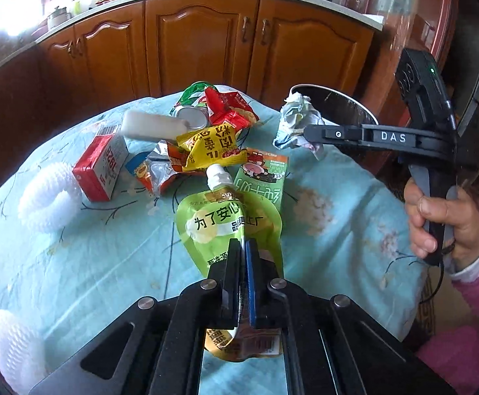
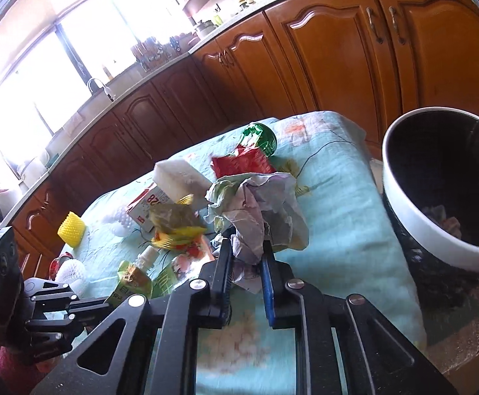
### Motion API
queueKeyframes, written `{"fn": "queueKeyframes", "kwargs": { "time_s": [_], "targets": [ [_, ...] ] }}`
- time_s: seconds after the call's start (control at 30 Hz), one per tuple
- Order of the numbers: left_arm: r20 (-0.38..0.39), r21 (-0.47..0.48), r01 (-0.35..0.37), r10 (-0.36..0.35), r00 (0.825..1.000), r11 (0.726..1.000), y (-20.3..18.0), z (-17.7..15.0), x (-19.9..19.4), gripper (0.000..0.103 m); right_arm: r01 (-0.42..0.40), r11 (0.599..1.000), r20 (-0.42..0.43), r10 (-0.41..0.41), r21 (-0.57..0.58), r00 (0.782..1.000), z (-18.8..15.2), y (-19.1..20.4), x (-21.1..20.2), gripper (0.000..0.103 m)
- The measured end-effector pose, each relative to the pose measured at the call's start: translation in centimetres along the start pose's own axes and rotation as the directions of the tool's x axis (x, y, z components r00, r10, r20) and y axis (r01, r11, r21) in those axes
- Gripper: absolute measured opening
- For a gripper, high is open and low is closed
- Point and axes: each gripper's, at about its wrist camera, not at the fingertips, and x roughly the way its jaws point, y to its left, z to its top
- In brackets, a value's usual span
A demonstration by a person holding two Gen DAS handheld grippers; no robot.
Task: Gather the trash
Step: 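Carry the pouch and tissue with both tools over the black bin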
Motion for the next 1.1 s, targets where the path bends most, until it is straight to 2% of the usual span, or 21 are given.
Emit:
{"fn": "queueKeyframes", "kwargs": {
  "time_s": [0.23,0.47,0.83,1.1],
  "targets": [
    [0.087,-0.104,0.067,-0.058,0.995,0.992,-2.4,-0.9,-1.7,0.001,-0.004,1.000,0.025,0.003,0.022,1.000,-1.6,-0.9,-3.4,0.016],
    [0.124,-0.154,0.100,-0.081,0.989,0.983,-4.4,0.7,-0.1,0.001,0.042,0.997,0.054,-0.045,0.058,0.998,-2.7,-3.2,-6.5,0.016],
    [0.135,-0.128,0.108,-0.090,0.987,0.986,-8.2,5.0,5.5,0.001,0.109,0.987,0.108,-0.122,0.120,0.987,-2.6,-7.8,-10.2,0.016],
    [0.135,-0.102,0.106,-0.092,0.987,0.989,-10.0,7.9,8.5,0.001,0.146,0.979,0.126,-0.164,0.146,0.978,-1.7,-10.0,-11.2,0.016]
  ]
}}
